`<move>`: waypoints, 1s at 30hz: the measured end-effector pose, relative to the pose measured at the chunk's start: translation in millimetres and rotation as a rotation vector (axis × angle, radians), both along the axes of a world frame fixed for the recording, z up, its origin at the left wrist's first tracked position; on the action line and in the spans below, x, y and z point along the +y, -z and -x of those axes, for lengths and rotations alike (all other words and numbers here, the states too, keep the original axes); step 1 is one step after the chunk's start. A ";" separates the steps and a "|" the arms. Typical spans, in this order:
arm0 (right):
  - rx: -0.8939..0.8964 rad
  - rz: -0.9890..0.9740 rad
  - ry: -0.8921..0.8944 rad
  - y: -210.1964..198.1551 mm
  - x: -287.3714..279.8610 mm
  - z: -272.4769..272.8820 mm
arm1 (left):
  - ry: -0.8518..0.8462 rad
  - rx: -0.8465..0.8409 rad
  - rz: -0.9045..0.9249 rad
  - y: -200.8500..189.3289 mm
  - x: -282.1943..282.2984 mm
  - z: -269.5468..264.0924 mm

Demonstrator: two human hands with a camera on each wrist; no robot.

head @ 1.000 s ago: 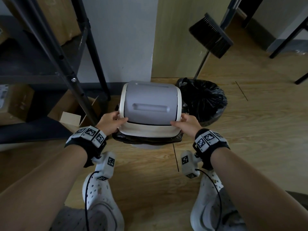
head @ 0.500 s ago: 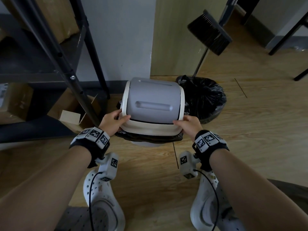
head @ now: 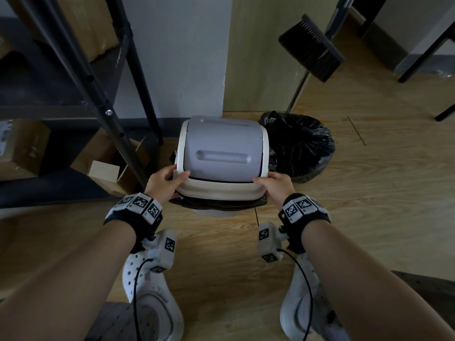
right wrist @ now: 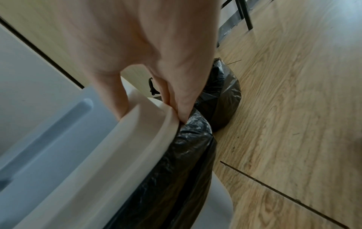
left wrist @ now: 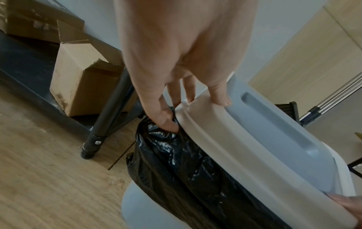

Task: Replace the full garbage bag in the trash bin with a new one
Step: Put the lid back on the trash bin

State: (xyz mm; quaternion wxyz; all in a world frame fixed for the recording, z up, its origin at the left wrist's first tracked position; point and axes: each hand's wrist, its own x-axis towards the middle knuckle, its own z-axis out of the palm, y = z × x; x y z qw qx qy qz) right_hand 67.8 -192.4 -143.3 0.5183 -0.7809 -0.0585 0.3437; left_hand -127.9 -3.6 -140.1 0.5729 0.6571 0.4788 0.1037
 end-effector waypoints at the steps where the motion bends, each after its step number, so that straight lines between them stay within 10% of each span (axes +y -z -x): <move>1: 0.009 -0.011 0.007 1.5 -1.1 -0.3 | 0.001 -0.004 0.004 0.7 0.3 0.0; 17: -0.032 -0.048 -0.086 6.6 -1.3 -6.2 | 0.040 0.083 -0.033 14.0 6.1 -2.8; 30: -0.368 0.424 -0.282 -44.7 -19.6 31.6 | 0.357 0.467 -0.466 -56.2 -27.5 13.6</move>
